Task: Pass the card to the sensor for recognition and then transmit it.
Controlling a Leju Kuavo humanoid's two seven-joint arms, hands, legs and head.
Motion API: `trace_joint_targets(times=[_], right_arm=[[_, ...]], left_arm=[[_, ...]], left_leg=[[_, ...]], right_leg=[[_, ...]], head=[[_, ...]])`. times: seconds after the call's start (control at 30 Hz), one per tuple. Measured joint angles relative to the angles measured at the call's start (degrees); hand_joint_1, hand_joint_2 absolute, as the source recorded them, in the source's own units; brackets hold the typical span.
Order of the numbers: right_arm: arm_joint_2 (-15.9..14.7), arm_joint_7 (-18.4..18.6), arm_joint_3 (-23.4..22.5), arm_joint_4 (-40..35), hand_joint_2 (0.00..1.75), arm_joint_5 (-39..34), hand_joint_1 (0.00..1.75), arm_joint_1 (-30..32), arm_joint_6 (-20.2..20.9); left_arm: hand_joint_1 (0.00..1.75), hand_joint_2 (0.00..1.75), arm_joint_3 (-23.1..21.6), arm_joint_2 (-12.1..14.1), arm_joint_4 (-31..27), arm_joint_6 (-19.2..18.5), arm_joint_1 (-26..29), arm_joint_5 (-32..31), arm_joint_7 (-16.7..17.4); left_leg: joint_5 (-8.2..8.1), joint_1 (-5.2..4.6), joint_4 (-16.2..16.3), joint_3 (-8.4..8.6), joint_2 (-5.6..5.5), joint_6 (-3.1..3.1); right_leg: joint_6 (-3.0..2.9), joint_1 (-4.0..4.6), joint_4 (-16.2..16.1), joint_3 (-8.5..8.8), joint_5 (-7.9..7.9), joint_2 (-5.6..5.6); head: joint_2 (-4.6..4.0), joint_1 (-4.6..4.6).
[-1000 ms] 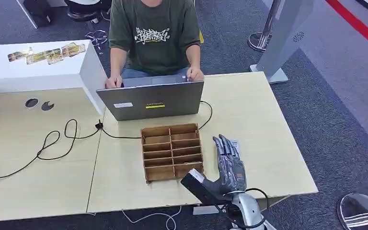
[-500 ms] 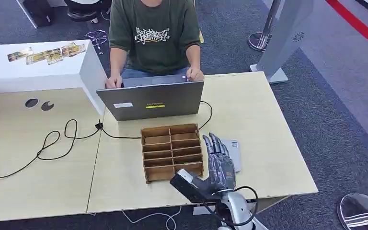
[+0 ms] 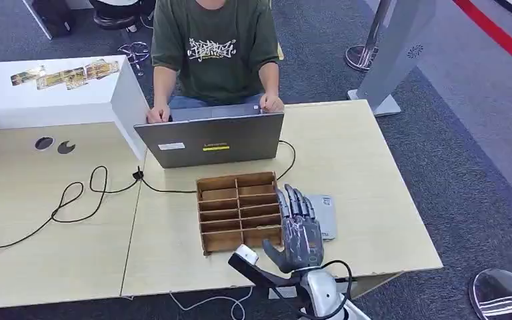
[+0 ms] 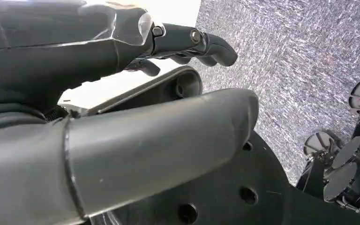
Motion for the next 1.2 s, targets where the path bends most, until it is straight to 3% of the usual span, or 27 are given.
trace_joint_targets(times=[0.37, 0.53, 0.93, 1.2], right_arm=[[-0.3, -1.0, 0.7, 2.6, 1.75, -4.2, 0.0, -0.9, 7.3], [-1.0, -1.0, 1.4, 3.6, 1.75, -5.3, 0.0, -1.6, 8.2], [-1.7, -0.5, 2.6, 4.5, 1.75, -6.6, 0.0, -2.4, 7.8], [-1.7, -0.5, 3.1, 4.3, 1.75, -3.4, 0.0, -2.4, 0.7]], left_arm=[[0.0, 0.0, 0.0, 0.0, 0.0, 0.0, 0.0, 0.0, 0.2], [0.0, 0.0, 0.0, 0.0, 0.0, 0.0, 0.0, 0.0, 0.2], [0.0, 0.0, 0.0, 0.0, 0.0, 0.0, 0.0, 0.0, 0.2], [0.0, 0.0, 0.0, 0.0, 0.0, 0.2, 0.0, 0.0, 0.0]], left_leg=[[0.0, 0.0, 0.0, 0.0, 0.0, 0.0], [0.0, 0.0, 0.0, 0.0, 0.0, 0.0], [0.0, 0.0, 0.0, 0.01, 0.0, 0.0], [0.0, 0.0, 0.0, 0.01, 0.0, 0.0]], right_leg=[[0.0, 0.0, 0.0, 0.0, 0.0, 0.0], [0.0, 0.0, 0.0, 0.0, 0.0, 0.0], [0.0, 0.0, 0.0, 0.0, 0.0, 0.0], [0.0, 0.0, 0.0, 0.0, 0.0, 0.0]], head=[[0.0, 0.0], [0.0, -0.02], [0.0, 0.0], [0.0, -0.02]])
